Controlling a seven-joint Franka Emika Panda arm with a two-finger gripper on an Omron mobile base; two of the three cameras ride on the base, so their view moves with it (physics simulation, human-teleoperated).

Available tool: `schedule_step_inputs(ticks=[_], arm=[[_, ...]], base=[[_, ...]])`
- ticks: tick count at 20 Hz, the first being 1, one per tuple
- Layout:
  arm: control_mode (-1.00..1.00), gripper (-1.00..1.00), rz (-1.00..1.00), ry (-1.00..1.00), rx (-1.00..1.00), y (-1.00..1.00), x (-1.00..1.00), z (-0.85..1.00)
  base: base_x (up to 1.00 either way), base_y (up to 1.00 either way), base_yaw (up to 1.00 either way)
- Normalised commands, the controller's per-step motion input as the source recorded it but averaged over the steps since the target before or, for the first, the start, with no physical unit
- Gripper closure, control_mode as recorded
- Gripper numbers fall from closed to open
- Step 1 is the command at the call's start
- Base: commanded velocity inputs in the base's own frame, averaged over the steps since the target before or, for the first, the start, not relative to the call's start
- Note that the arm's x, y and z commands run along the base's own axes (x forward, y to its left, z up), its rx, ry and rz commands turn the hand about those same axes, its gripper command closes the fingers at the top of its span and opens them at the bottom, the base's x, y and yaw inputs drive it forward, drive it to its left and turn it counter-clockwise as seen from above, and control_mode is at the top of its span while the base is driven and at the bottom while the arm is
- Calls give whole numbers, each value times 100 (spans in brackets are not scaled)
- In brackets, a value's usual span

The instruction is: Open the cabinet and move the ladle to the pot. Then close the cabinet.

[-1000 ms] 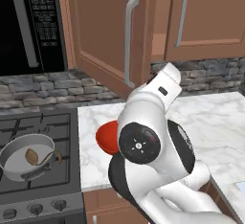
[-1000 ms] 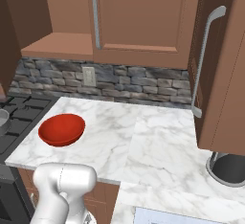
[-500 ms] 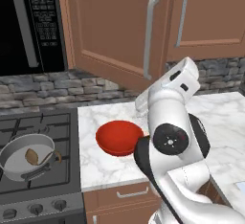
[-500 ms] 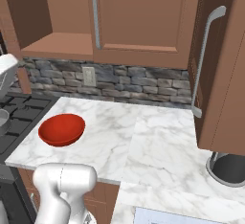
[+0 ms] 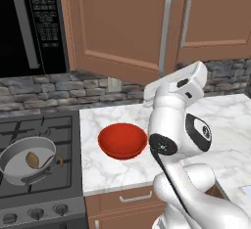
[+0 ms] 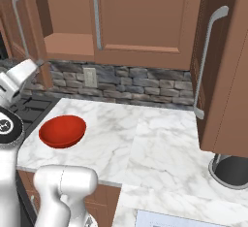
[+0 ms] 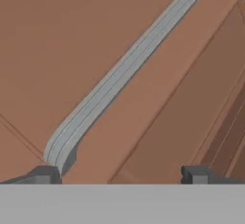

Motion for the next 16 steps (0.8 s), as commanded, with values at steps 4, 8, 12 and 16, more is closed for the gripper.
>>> schedule_step_inputs(ticks=[4, 8, 12, 16], arm=[[-100, -100, 0, -43, 2, 0, 98, -1], [-100, -100, 0, -30, 6, -12, 100, 0], [-100, -100, 0, -7, 14, -29, 100, 5], [-100, -100, 8, 3, 20, -34, 100, 20]], base=[[0, 0, 0], [0, 0, 0], [0, 0, 0], [0, 0, 0]])
